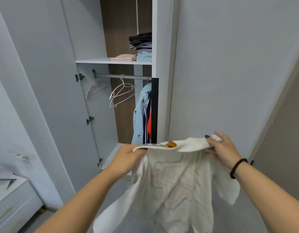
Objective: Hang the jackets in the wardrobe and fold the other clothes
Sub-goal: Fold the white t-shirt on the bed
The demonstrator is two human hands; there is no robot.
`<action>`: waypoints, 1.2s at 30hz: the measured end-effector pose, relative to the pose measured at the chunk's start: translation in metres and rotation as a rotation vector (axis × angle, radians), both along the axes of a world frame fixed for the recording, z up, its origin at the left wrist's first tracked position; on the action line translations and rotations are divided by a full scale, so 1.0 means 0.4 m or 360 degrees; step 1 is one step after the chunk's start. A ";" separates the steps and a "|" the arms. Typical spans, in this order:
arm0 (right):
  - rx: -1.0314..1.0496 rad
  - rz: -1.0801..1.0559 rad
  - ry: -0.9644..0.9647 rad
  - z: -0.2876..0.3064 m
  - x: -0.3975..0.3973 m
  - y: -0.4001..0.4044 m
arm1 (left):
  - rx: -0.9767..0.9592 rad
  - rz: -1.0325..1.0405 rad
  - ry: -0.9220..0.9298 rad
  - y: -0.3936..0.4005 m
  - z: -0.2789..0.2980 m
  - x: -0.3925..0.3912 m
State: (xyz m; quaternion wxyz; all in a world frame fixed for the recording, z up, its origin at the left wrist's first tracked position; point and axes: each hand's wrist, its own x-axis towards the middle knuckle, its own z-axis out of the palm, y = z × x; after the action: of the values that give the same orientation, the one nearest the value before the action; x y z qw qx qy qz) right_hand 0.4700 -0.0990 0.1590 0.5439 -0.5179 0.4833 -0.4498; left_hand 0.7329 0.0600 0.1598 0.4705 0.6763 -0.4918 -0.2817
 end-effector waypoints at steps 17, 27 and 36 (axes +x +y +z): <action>-0.0773 0.0775 0.0589 0.065 0.262 0.199 | -0.0317 -0.0026 0.0544 0.033 0.045 -0.010; -0.1336 0.0862 0.0764 0.199 0.352 0.152 | 0.0481 -0.0181 -0.0413 0.144 -0.283 0.071; -0.1628 0.1255 0.1542 0.182 0.334 0.053 | 0.1087 -0.0014 -0.0990 0.187 -0.318 0.146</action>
State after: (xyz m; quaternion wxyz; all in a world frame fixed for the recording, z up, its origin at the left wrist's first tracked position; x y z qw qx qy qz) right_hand 0.6037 -0.0778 0.2320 0.0882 -0.9726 0.1814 -0.1159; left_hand 0.7911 0.1347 0.0325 0.0497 0.8428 -0.4916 -0.2133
